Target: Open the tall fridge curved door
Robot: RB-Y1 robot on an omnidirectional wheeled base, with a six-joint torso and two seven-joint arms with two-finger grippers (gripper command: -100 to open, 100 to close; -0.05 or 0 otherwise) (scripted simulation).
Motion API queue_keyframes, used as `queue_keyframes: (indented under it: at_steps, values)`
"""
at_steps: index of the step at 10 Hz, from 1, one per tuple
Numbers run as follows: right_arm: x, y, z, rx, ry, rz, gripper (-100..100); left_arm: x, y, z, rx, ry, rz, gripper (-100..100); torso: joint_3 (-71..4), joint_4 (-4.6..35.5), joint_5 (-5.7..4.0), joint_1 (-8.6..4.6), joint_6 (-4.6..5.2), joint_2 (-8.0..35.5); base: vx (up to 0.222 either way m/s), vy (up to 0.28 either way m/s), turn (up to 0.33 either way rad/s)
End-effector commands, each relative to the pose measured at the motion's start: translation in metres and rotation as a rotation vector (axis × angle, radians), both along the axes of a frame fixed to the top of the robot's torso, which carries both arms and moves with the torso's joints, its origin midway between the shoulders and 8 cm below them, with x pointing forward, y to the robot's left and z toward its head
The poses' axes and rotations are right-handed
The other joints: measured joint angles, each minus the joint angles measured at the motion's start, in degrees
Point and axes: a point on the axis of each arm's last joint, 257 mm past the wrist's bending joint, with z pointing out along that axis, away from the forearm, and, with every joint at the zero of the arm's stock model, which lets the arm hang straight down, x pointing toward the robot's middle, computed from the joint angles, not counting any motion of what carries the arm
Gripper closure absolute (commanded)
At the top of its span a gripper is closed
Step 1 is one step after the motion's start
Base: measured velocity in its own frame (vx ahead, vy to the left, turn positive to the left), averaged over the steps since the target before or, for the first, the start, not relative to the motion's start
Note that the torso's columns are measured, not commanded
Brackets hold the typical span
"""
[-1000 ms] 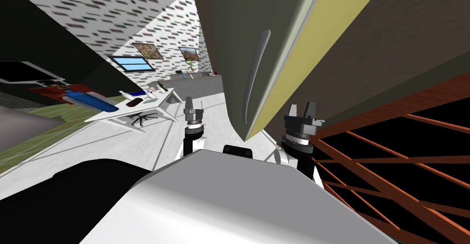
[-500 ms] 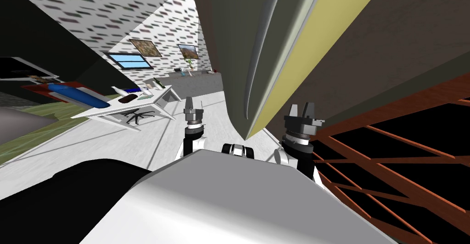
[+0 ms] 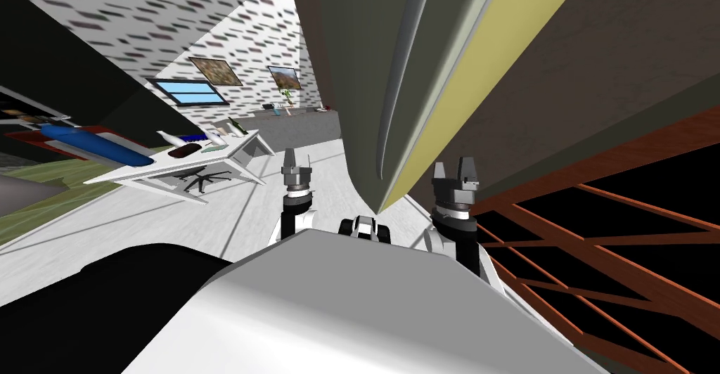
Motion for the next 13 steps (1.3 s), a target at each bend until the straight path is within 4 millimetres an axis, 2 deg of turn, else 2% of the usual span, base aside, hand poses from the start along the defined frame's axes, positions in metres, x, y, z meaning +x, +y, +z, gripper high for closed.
queue_keyframes:
  at_steps: [1, 7, 13]
  values:
    - [0.010, 0.001, -0.017, -0.143, 0.030, -0.061, -100, 0.000, 0.000, 0.000, 0.000, 0.000, 0.000, 0, -0.01, 0.01, -0.01, -0.02, 0.00, 0.01, 0.029, 0.115, -0.069]
    - [0.034, -0.008, -0.051, -0.475, 0.076, -0.238, -100, 0.000, 0.000, 0.000, 0.000, 0.000, 0.000, 0, 0.02, 0.03, -0.05, -0.16, 0.00, 0.07, 0.022, 0.123, -0.091]
    - [0.062, -0.033, -0.090, -0.837, 0.114, -0.434, -100, 0.000, 0.000, 0.000, 0.000, 0.000, 0.000, 0, 0.04, 0.04, -0.02, -0.09, -0.01, 0.10, 0.015, 0.146, -0.097]
